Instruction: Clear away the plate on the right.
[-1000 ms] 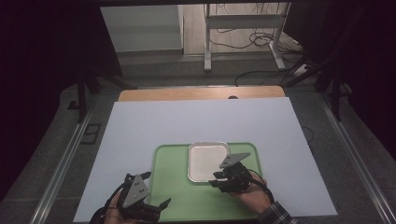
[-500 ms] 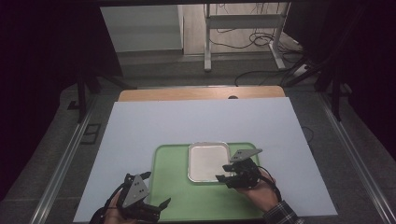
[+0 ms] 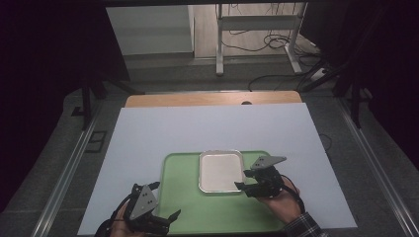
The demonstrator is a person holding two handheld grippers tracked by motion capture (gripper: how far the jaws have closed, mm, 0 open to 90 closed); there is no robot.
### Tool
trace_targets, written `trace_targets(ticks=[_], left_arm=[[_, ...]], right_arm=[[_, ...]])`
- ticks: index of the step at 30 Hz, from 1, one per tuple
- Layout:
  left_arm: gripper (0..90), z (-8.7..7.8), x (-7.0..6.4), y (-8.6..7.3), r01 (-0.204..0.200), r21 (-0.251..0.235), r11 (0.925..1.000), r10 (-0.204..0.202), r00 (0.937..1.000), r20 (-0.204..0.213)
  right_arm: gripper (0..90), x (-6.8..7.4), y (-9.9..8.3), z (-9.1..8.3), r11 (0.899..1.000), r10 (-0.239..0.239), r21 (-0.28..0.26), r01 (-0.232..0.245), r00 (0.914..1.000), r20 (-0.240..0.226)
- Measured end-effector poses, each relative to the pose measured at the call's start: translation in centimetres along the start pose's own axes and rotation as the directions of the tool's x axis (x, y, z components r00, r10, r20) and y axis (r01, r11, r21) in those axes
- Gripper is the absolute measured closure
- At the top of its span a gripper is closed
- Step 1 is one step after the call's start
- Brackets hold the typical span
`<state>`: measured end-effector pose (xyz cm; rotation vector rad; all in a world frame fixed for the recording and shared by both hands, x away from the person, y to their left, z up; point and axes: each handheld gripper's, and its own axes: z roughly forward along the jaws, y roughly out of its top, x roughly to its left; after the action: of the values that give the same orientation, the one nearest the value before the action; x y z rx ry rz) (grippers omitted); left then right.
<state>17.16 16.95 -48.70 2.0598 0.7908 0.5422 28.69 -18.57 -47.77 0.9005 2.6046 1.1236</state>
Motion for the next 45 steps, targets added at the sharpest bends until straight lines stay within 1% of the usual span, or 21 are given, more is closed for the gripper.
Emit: trace_targets(ticks=[5, 7, 8, 10, 11, 13, 18, 24, 26, 29, 33, 40, 45], left_arm=[[0.0, 0.0, 0.0, 0.0, 0.0, 0.0, 1.0, 0.0, 1.0, 0.0], [0.0, 0.0, 0.1, 0.0, -0.008, 0.007, 0.9999, 0.008, 1.0, -0.001], [0.0, 0.0, 0.0, 0.0, 0.0, 0.001, 1.0, 0.0, 1.0, 0.0], [0.0, 0.0, 0.0, 0.0, -0.001, 0.002, 1.0, 0.001, 1.0, 0.001], [0.0, 0.0, 0.0, 0.0, -0.008, 0.008, 0.9999, 0.008, 1.0, -0.001], [0.0, 0.0, 0.1, 0.0, -0.009, 0.007, 0.9999, 0.009, 1.0, 0.0], [0.0, 0.0, 0.0, 0.0, -0.008, 0.008, 0.9999, 0.008, 1.0, 0.001], [0.0, 0.0, 0.0, 0.0, -0.009, 0.008, 0.9999, 0.009, 1.0, 0.001], [0.0, 0.0, 0.0, 0.0, -0.003, 0.003, 1.0, 0.003, 1.0, 0.002], [0.0, 0.0, 0.0, 0.0, -0.003, 0.003, 1.0, 0.003, 1.0, 0.002], [0.0, 0.0, 0.0, 0.0, -0.01, 0.008, 0.9999, 0.01, 0.9999, 0.002], [0.0, 0.0, 0.0, 0.0, 0.001, -0.002, 1.0, -0.001, 1.0, 0.001], [0.0, 0.1, -0.1, 0.0, -0.002, 0.001, 1.0, 0.002, 1.0, 0.002]], right_arm=[[41.6, -0.3, -0.2, -0.5, 1.0, -0.001, -0.008, 0.001, 0.9999, 0.012], [40.1, -0.4, -0.2, -0.7, 1.0, 0.003, -0.009, -0.003, 0.9999, 0.014], [39.2, -0.5, -0.2, -0.7, 1.0, 0.005, -0.009, -0.005, 0.9999, 0.014], [37.7, -0.6, -0.3, -0.9, 1.0, 0.007, -0.008, -0.007, 0.9998, 0.017], [37.0, -0.6, -0.3, -0.9, 1.0, 0.007, -0.008, -0.007, 0.9998, 0.018], [35.2, -0.7, -0.4, -1.0, 1.0, 0.007, -0.011, -0.007, 0.9997, 0.023], [28.3, -1.1, -0.6, -1.2, 1.0, 0.013, -0.009, -0.012, 0.9991, 0.04], [20.3, -1.7, -1.0, -1.4, 0.999, 0.035, -0.011, -0.034, 0.9976, 0.059], [17.7, -1.9, -1.1, -1.5, 0.999, 0.041, -0.014, -0.04, 0.997, 0.065], [13.8, -2.1, -1.3, -1.7, 0.999, 0.033, -0.014, -0.033, 0.9967, 0.073], [10.0, -2.4, -1.4, -2.1, 0.999, 0.033, -0.028, -0.031, 0.997, 0.071], [4.8, -2.4, -1.8, -2.8, 0.999, 0.027, -0.039, -0.024, 0.9963, 0.082], [1.9, -2.5, -2.1, -3.4, 0.998, 0.03, -0.055, -0.025, 0.9955, 0.09]])
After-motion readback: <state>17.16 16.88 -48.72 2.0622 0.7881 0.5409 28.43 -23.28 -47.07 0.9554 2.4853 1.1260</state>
